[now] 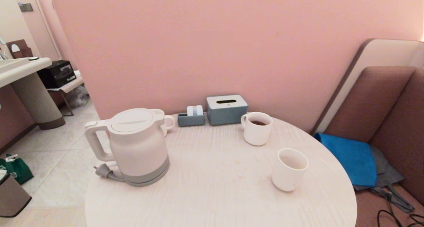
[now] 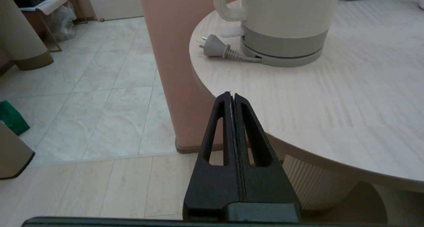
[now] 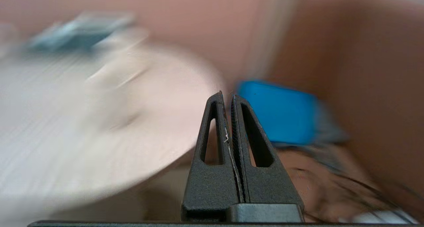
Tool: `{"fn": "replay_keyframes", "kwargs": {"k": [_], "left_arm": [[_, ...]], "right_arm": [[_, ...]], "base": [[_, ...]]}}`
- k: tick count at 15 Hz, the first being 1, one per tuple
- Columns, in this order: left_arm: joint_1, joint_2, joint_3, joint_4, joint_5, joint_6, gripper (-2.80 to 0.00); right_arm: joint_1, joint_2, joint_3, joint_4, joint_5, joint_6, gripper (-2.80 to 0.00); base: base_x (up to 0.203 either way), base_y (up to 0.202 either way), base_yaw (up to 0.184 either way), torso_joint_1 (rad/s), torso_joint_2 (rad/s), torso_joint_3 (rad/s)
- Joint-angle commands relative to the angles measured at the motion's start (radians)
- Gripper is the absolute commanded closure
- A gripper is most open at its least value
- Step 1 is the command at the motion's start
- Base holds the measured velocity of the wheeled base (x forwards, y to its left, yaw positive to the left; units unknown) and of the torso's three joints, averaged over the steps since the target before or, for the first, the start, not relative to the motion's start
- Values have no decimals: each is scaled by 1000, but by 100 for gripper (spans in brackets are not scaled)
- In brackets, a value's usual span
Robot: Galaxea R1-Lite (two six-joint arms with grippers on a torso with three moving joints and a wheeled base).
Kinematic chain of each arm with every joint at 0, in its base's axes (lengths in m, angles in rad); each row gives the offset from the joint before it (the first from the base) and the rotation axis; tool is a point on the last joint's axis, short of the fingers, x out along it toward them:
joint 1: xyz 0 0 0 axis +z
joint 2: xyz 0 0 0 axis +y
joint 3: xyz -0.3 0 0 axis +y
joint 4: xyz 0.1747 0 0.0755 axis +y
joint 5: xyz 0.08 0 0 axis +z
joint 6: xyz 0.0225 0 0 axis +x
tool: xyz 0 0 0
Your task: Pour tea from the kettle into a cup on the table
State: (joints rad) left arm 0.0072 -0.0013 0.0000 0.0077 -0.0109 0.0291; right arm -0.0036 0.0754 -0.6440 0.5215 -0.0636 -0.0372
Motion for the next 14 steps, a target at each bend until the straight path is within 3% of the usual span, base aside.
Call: {"fn": "replay_keyframes", "kwargs": {"k": [1, 5, 14], "left_arm": [[0, 1, 0, 0, 0, 0, 0], [0, 1, 0, 0, 0, 0, 0], [0, 1, 0, 0, 0, 2, 0]], "right_arm": [[-2, -66, 189, -39, 132, -51, 0], [-3, -74, 566, -362, 85, -100, 0], [-3, -75, 602, -411, 72, -8, 0]], "base": [[0, 0, 0, 0, 0, 0], [0, 0, 0, 0, 0, 0], [0, 0, 0, 0, 0, 0]]}}
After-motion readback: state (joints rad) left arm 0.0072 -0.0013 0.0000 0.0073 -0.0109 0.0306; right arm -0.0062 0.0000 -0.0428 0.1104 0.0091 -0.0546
